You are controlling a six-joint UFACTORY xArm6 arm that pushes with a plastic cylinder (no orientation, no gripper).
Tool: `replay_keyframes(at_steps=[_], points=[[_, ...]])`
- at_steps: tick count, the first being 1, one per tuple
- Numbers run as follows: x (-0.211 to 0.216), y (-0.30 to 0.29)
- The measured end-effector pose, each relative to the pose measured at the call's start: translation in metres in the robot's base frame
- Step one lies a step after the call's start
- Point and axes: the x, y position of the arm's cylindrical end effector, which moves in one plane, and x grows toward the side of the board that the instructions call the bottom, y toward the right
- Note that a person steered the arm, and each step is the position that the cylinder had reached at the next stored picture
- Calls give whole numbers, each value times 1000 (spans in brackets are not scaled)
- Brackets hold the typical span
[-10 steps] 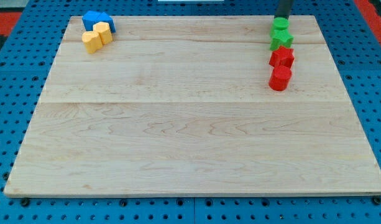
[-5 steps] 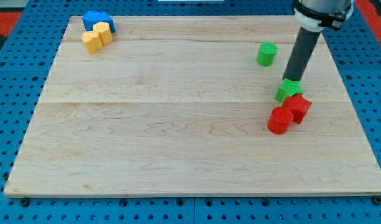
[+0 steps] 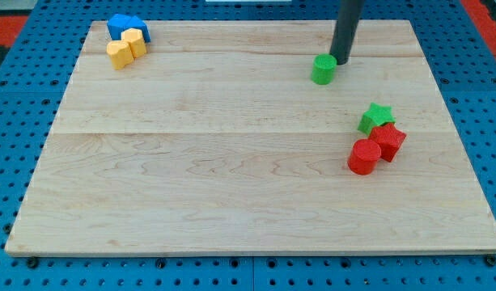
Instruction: Arrange the green blocks and red blocks towards the right center of the board
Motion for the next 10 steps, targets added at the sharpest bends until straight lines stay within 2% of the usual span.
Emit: replay_keyframes(at_steps=[2,4,5,6,7,8,9,10], points=[[86,-22],[6,-64],[48,-94],[92,-84],[106,-33],[106,-49],[175,-84],[249,-83]])
